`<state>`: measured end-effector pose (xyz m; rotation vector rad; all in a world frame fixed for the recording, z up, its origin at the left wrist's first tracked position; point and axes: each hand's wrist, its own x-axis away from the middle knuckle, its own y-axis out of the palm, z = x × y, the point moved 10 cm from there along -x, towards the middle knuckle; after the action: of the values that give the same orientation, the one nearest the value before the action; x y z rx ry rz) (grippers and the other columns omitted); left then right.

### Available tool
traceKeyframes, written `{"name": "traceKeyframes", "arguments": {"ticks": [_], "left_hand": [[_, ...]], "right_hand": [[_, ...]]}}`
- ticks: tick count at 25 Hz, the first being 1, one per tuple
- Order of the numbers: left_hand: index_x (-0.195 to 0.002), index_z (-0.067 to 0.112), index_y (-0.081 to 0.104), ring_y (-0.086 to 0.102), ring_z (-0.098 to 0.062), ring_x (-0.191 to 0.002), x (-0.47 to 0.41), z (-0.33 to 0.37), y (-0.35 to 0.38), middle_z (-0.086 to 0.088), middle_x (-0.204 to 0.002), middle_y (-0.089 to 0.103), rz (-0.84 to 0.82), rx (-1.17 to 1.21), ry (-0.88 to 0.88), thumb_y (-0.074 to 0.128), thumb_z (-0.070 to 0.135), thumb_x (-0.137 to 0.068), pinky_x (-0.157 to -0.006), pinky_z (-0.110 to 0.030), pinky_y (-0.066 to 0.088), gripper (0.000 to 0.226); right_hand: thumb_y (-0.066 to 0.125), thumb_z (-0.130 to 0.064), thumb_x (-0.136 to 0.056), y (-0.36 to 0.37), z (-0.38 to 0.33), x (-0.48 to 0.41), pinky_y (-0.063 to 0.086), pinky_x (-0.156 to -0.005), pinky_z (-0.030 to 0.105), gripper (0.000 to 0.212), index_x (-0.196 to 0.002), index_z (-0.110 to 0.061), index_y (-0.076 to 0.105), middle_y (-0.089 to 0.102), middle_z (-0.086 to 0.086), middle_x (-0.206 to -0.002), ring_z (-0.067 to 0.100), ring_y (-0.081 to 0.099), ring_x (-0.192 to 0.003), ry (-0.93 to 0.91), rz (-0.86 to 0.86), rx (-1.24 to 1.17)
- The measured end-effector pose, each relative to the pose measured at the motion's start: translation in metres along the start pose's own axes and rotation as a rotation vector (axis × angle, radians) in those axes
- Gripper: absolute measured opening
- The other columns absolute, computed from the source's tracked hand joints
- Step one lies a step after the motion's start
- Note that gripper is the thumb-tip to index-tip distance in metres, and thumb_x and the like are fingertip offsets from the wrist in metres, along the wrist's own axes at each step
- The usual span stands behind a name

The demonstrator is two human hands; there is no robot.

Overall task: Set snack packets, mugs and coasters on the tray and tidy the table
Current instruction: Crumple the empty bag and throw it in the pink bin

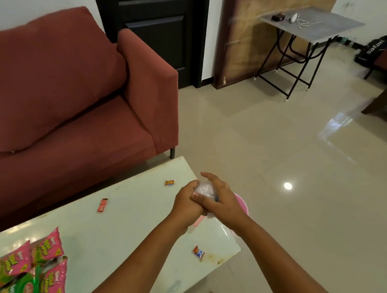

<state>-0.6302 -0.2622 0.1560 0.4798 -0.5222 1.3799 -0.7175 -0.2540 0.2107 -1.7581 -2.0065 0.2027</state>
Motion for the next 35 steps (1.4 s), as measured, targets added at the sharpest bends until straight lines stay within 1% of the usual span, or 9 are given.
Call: {"name": "traceKeyframes", "arguments": {"ticks": [3,7,11,15,20,24,27,30,35], "left_hand": [[-0.111,0.024,0.051,0.061,-0.012,-0.087,-0.020,0.007,0.041,0.000,-0.101,0.059,-0.107,-0.201,0.083,0.067,0.014,-0.076,-0.051,-0.012,0.050,0.041],[-0.107,0.035,0.045,0.061,-0.015,-0.098,-0.052,0.007,0.080,0.002,-0.105,0.058,-0.169,-0.218,0.100,0.073,0.012,-0.071,-0.071,-0.022,0.054,0.051],[-0.123,0.033,0.041,0.059,-0.024,-0.107,-0.112,-0.016,0.104,-0.002,-0.120,0.055,-0.121,-0.343,0.107,0.080,0.014,-0.068,-0.090,-0.037,0.055,0.069],[-0.130,0.026,0.043,0.055,-0.023,-0.114,-0.178,-0.075,0.130,-0.003,-0.130,0.055,-0.162,-0.494,0.075,0.079,0.024,-0.073,-0.094,-0.036,0.053,0.067],[-0.123,0.020,0.056,0.062,-0.029,-0.107,-0.273,-0.158,0.146,-0.007,-0.121,0.064,-0.212,-0.825,0.017,0.069,0.021,-0.082,-0.093,-0.041,0.051,0.042],[-0.115,0.015,0.061,0.062,-0.030,-0.104,-0.315,-0.197,0.158,-0.011,-0.114,0.066,-0.269,-0.990,0.020,0.062,0.008,-0.084,-0.092,-0.042,0.051,0.032],[-0.114,0.016,0.060,0.061,-0.031,-0.103,-0.341,-0.220,0.170,-0.010,-0.114,0.065,-0.309,-1.175,0.085,0.054,0.005,-0.085,-0.091,-0.043,0.051,0.032],[-0.119,0.014,0.057,0.061,-0.032,-0.104,-0.354,-0.222,0.175,-0.012,-0.116,0.063,-0.285,-1.412,0.132,0.052,0.007,-0.087,-0.086,-0.040,0.052,0.033],[-0.120,0.012,0.054,0.059,-0.028,-0.110,-0.374,-0.230,0.170,-0.005,-0.113,0.060,-0.219,-1.655,-0.041,0.051,0.015,-0.091,-0.073,-0.032,0.040,0.030]], "right_hand": [[0.069,-0.068,-0.062,-0.037,0.039,-0.020,0.055,-0.063,0.018,0.081,-0.132,-0.046,0.036,0.052,-0.020,-0.111,0.008,0.062,-0.094,0.114,-0.093,-0.116],[0.072,-0.047,-0.075,-0.071,0.098,-0.059,0.056,-0.061,0.021,0.054,-0.119,-0.019,0.056,0.069,0.001,-0.099,0.011,0.070,-0.079,0.242,-0.068,-0.203],[0.075,-0.045,-0.072,-0.078,0.191,-0.092,0.055,-0.060,0.024,0.052,-0.112,-0.019,0.052,0.066,0.004,-0.096,0.019,0.069,-0.082,0.395,0.043,-0.266],[0.075,-0.043,-0.073,-0.071,0.292,-0.117,0.049,-0.048,0.014,0.047,-0.108,-0.024,0.049,0.062,-0.004,-0.094,0.012,0.066,-0.079,0.482,0.176,-0.344],[0.070,-0.051,-0.075,-0.054,0.443,-0.132,0.046,-0.048,0.025,0.061,-0.117,-0.025,0.035,0.053,0.003,-0.105,0.018,0.060,-0.081,0.749,0.250,-0.373],[0.063,-0.021,-0.084,-0.043,0.510,-0.153,0.053,-0.062,0.035,0.059,-0.129,-0.022,0.024,0.044,0.011,-0.119,0.023,0.056,-0.090,0.783,0.232,-0.436],[0.061,-0.005,-0.080,-0.030,0.540,-0.185,0.049,-0.093,0.048,0.063,-0.133,-0.017,0.029,0.045,0.016,-0.125,0.034,0.052,-0.110,0.673,0.159,-0.287],[0.062,-0.002,-0.082,-0.008,0.540,-0.209,0.037,-0.106,0.045,0.070,-0.142,-0.013,0.027,0.038,0.017,-0.141,0.035,0.040,-0.128,0.496,0.013,-0.071],[0.050,-0.041,-0.092,0.017,0.553,-0.219,0.024,-0.110,0.055,0.074,-0.149,-0.031,0.004,0.012,0.007,-0.159,0.030,0.015,-0.145,0.261,-0.139,0.986]]}}
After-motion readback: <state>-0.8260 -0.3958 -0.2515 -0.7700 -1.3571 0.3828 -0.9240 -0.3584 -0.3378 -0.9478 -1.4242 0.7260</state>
